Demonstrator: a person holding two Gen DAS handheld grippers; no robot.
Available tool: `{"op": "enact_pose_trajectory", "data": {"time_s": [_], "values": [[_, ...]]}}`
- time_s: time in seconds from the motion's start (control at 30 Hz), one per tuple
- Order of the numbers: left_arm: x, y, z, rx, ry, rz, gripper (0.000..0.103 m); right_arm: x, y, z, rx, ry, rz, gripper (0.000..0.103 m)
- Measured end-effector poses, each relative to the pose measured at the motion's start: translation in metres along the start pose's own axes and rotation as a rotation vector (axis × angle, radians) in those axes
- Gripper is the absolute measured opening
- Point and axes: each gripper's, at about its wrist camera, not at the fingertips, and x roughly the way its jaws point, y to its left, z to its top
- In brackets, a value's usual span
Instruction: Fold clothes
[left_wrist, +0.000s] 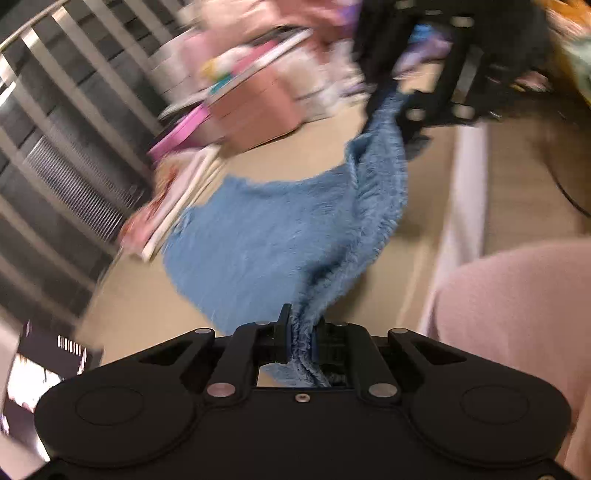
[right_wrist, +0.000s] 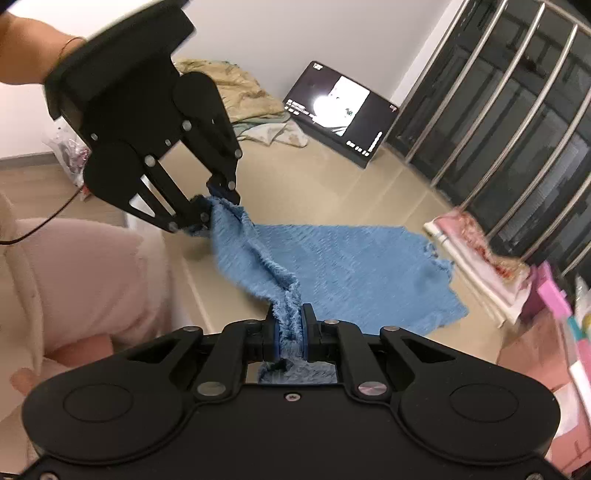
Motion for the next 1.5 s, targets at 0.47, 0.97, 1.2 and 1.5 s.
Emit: {"op": "enact_pose_trajectory", "data": {"time_s": [0.47, 0.97, 1.2, 1.5], "values": [[0.094, 0.117, 0.054, -0.092, 0.160, -0.122, 0.013, 0.077, -0.115, 0.015, 0.223, 0.119, 0.069, 0.011], [0.135, 0.168, 0.024, -0.453, 0.118, -0.184, 0.069, 0.132, -0.155, -0.037, 0.518, 0.068, 0.092, 0.022], [0.134, 0.163, 0.033, -0.419, 0.099, -0.238, 0.009, 0.119, -0.156, -0.025, 0.484, 0.005, 0.076, 0.007], [0.140, 0.178, 0.038, -0.493, 0.153, -0.016, 0.074, 0.125, -0.171, -0.034, 0.583, 0.058, -0.011, 0.054]]}}
